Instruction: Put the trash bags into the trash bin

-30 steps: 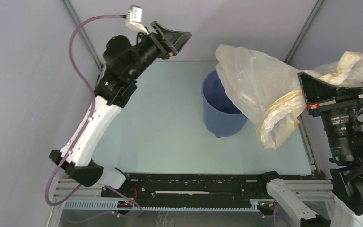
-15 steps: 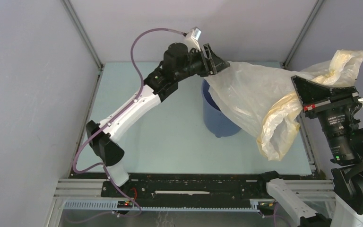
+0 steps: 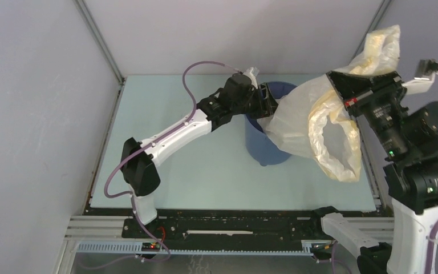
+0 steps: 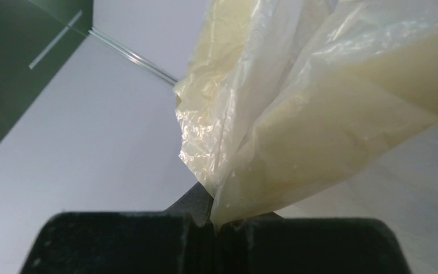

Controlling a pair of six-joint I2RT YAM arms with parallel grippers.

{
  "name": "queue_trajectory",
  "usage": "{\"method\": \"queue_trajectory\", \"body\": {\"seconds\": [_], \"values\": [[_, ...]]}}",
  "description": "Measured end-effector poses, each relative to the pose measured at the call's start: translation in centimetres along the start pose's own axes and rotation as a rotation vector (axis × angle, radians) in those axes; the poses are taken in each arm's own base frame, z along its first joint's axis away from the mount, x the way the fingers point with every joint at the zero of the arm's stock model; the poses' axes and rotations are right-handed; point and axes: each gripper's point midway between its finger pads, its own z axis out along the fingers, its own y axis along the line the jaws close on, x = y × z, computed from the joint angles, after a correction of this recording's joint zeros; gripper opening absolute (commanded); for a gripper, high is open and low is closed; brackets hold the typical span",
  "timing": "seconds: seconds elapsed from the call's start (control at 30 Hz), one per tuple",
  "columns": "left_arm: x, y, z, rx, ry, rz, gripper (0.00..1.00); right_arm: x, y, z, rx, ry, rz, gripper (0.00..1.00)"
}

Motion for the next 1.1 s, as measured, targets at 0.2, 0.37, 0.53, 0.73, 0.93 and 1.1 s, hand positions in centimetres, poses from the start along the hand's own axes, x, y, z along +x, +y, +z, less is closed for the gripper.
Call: {"method": "queue_trajectory", "body": {"seconds": [0.2, 0.37, 0.53, 0.73, 0.93, 1.1], "values": [[-1.7, 0.6, -2.1, -0.055, -0.004, 0.117, 0.73, 2.0, -2.7, 3.8, 0.059, 0.099, -0.053, 0.0], [-4.9, 0.0, -6.7, -0.04, -0.06, 0.188, 0.79, 3.6, -5.5, 6.0, 0.125, 0.173, -0.092, 0.0], [-8.0, -2.5, -12.5, 0.015, -0.16, 0.249, 0.84, 5.0, -8.1, 7.6, 0.182, 0.239, -0.124, 0.0], [-10.0, -5.5, -18.3, 0.109, -0.247, 0.29, 0.86, 8.3, -10.7, 10.7, 0.223, 0.361, -0.105, 0.0], [-9.1, -8.2, -19.1, 0.277, -0.25, 0.277, 0.87, 13.2, -14.3, 14.3, 0.299, 0.492, -0.049, 0.0], [-7.3, -9.1, -16.7, 0.343, -0.179, 0.26, 0.86, 14.9, -16.4, 16.1, 0.357, 0.529, 0.0, 0.0]]}}
